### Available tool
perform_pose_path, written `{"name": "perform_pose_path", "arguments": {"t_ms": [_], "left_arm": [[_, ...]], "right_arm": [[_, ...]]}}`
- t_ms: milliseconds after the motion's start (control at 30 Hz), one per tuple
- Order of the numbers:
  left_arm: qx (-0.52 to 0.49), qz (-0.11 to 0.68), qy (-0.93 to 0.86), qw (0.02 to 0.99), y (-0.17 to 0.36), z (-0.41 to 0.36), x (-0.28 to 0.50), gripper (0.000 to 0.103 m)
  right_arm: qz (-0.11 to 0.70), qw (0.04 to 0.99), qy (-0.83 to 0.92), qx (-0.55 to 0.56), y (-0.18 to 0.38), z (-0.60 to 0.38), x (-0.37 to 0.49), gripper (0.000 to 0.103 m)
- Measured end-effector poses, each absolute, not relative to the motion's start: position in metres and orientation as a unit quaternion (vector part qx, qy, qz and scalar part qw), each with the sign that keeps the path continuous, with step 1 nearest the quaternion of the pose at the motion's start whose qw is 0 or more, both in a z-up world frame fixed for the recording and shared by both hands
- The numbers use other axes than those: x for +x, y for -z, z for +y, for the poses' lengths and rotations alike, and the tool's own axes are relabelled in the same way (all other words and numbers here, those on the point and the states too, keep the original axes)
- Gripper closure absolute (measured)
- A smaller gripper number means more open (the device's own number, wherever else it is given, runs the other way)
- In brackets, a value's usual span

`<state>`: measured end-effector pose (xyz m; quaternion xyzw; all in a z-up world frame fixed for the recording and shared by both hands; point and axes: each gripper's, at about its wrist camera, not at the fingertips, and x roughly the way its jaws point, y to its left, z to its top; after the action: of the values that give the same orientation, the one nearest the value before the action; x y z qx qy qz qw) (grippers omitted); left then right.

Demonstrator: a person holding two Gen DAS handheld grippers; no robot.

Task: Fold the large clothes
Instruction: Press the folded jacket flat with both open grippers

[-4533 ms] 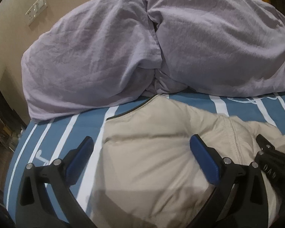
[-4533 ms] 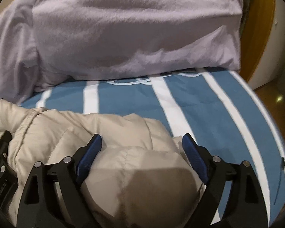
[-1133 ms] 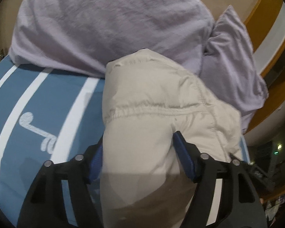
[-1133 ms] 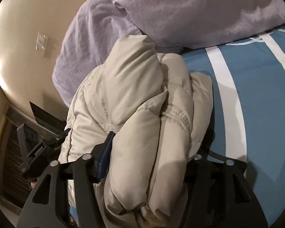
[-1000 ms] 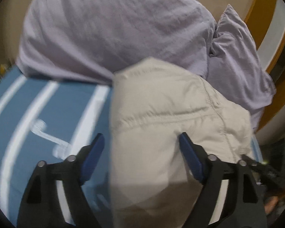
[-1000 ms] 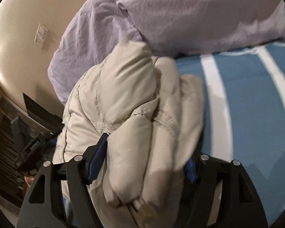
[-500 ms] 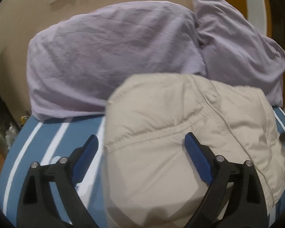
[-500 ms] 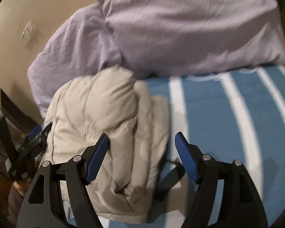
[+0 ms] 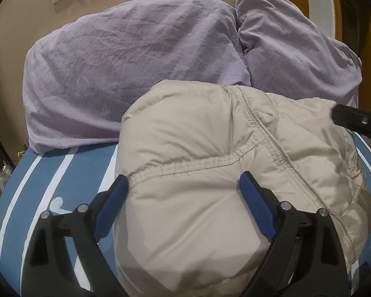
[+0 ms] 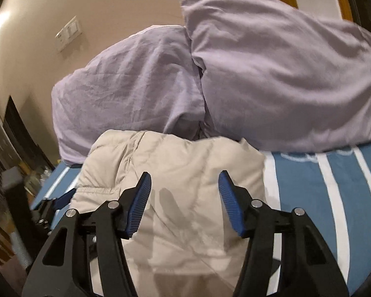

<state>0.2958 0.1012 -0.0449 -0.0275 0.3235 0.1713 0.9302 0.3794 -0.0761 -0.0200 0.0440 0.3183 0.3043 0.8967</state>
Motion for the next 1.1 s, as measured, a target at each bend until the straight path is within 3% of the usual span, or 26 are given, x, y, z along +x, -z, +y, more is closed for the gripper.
{"name": "perform_pose_path", "arguments": {"t_ms": [233, 600, 1100], "left_arm": [[-0.038, 0.311, -0.159, 0.936, 0.045, 0.106, 0.292, 0.012], [-0.049, 0.305, -0.161, 0.937, 0.051, 0.107, 0.296, 0.004], [-0.035, 0.301, -0.17, 0.938, 0.056, 0.104, 0.299, 0.002]], "right_arm": [[0.315, 0.913, -0.258, -0.032, 0.053, -0.058, 0.386, 0.046], [0.316, 0.915, -0.248, -0.032, 0.078, -0.059, 0.387, 0.046], [0.316, 0.915, -0.251, -0.022, 0.084, -0.06, 0.387, 0.046]]}}
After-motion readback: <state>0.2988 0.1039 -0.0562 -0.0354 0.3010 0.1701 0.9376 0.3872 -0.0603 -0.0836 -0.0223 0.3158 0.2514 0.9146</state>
